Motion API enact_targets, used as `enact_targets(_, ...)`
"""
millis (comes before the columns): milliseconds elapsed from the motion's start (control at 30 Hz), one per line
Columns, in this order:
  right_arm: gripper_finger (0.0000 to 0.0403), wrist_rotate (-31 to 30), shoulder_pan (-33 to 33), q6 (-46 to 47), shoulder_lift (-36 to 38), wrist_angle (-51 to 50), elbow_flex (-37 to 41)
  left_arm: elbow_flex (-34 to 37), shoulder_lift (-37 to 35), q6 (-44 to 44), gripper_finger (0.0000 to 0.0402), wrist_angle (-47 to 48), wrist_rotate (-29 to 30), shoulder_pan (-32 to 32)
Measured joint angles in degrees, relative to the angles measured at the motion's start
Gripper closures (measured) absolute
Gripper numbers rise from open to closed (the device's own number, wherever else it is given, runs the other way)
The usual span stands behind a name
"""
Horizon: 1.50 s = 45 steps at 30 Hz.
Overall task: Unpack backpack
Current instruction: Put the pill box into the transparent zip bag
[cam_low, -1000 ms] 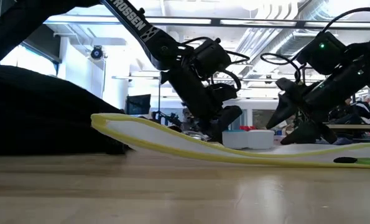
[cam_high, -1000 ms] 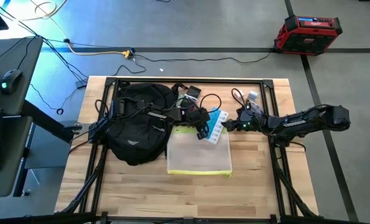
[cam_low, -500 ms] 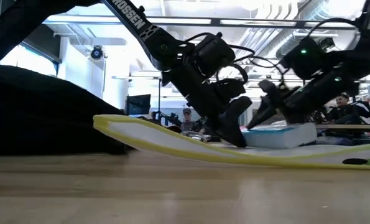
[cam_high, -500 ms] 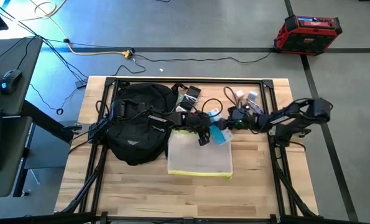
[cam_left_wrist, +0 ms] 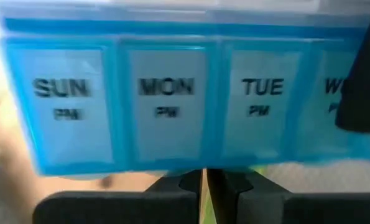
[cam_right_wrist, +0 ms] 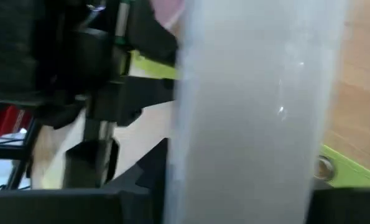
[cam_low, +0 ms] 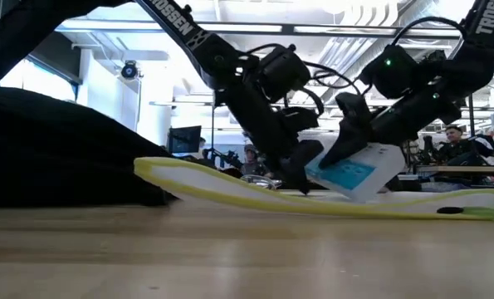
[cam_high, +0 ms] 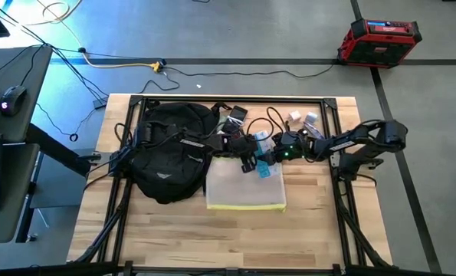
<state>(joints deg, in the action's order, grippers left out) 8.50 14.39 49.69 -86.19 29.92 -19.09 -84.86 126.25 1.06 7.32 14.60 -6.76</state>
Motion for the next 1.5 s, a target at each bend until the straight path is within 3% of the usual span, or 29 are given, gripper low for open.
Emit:
enact_targets(400, 0.0283, -5.89, -0.19, -4.21, 14.53, -10.09, 0.40, -0.04, -18.52, -1.86, 0.0401, 21.43, -1.74, 6.06)
enact_targets(633, 0.0284, -10.04, -2.52, -5.40, 28.69, -17.46, 0.41, 0.89, -18.45, -5.87, 0.0400, 23.08, -20.00, 16.51)
enact_targets(767, 0.0284, -13.33, -5.99, -6.29, 34.92, -21.14, 0.39, 2.73, -15.84, -13.98, 0.0395, 22.81, -22.68, 22.85)
enact_targets(900, 0.0284, -18.20, -10.21, -6.29, 37.72, -25.92, 0.39, 2.73, -13.21, -17.25, 0.0359, 23.00, -17.32, 27.93)
enact_targets(1133, 0.0284, -20.67, -12.69, -4.90, 37.83, -28.47, 0.39, 2.73, -8.25, -21.79, 0.0259, 21.08, 2.72, 32.47)
enact_targets(1267, 0.0284, -20.75, -12.68, -4.74, 37.83, -28.48, 0.37, 2.73, -5.40, -21.24, 0.0226, 21.21, 11.53, 32.74)
enact_targets(1500, 0.0284, -20.75, -12.67, -4.74, 37.83, -28.60, 0.34, 2.45, -4.82, -20.83, 0.0236, 21.71, 13.57, 32.70)
